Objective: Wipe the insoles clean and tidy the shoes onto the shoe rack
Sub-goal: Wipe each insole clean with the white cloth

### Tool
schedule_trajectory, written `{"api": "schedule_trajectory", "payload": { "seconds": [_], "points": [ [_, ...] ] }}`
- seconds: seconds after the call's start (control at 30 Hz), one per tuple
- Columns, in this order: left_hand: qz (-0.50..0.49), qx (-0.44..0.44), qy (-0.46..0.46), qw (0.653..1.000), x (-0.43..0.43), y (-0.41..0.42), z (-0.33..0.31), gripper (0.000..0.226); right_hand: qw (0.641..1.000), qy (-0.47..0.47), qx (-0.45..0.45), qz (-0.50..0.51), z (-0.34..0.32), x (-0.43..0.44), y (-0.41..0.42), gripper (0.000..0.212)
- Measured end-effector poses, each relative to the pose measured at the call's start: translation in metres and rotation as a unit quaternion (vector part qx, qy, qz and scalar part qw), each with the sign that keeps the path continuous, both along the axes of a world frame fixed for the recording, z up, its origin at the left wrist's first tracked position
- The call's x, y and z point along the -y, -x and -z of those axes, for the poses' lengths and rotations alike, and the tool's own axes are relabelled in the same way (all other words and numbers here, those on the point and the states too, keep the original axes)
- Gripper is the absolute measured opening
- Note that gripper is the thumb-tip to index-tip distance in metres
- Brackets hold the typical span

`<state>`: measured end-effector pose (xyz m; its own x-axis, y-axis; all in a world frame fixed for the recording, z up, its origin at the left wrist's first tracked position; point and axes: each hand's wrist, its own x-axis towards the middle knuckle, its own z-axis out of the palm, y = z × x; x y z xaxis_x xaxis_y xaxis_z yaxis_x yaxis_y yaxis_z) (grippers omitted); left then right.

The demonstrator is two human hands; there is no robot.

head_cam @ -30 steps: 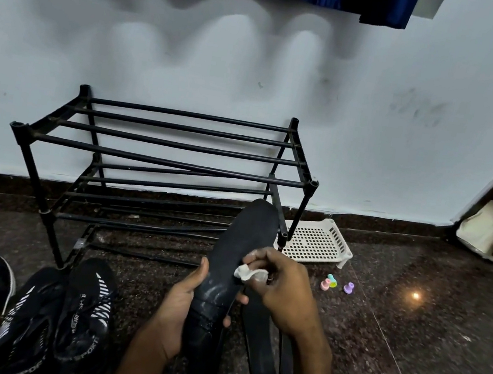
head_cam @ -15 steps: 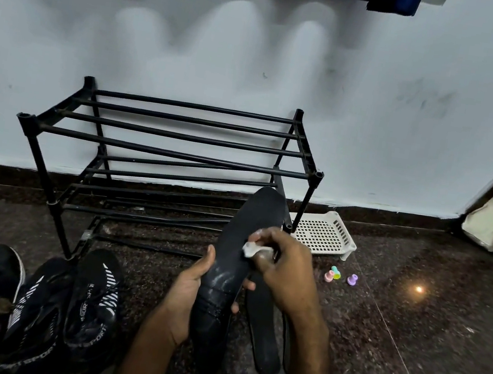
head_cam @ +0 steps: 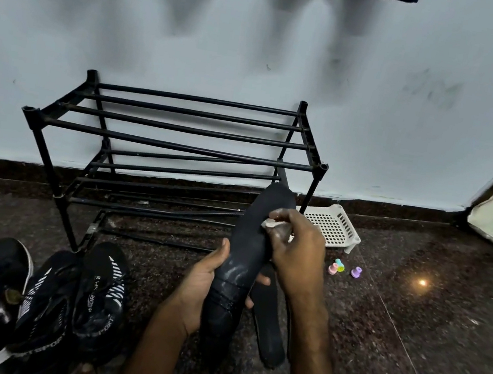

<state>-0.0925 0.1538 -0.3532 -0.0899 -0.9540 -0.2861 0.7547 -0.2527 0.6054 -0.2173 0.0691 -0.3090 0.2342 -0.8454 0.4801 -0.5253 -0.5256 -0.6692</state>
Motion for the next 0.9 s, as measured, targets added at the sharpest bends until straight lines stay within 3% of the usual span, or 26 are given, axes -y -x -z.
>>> {"api": "schedule_trajectory", "payload": {
  "seconds": [0.13, 0.3, 0.43, 0.57, 0.63, 0.73, 0.9],
  "points": [
    [-0.011, -0.005, 0.006, 1.000, -0.002, -0.001, -0.002, 0.056, 0.983, -0.122, -0.031, -0.137, -0.003, -0.012, 0.008, 0.020],
    [-0.012, 0.016, 0.005, 1.000, 0.000, -0.001, -0.002, 0.061, 1.000, -0.008, 0.012, -0.017, 0.003, 0.000, 0.015, 0.026],
    [-0.016, 0.022, 0.009, 1.000, -0.001, -0.002, -0.004, 0.059, 0.981, -0.131, -0.004, -0.145, 0.001, -0.009, 0.020, 0.021],
    [-0.008, 0.024, 0.009, 1.000, -0.003, -0.002, -0.002, 0.061, 1.000, -0.009, 0.025, -0.001, 0.002, 0.007, 0.017, 0.024],
    [-0.002, 0.016, 0.010, 1.000, -0.003, -0.001, -0.003, 0.060, 1.000, 0.008, 0.010, -0.024, -0.002, 0.005, 0.008, 0.027],
    [-0.004, 0.023, 0.010, 1.000, -0.004, -0.003, -0.002, 0.057, 0.985, -0.100, -0.019, -0.140, 0.002, -0.007, 0.003, 0.022],
    [0.033, 0.086, 0.016, 0.996, -0.012, -0.015, 0.003, 0.056, 0.999, 0.008, 0.036, 0.008, 0.006, 0.021, 0.013, 0.021]
  ]
}}
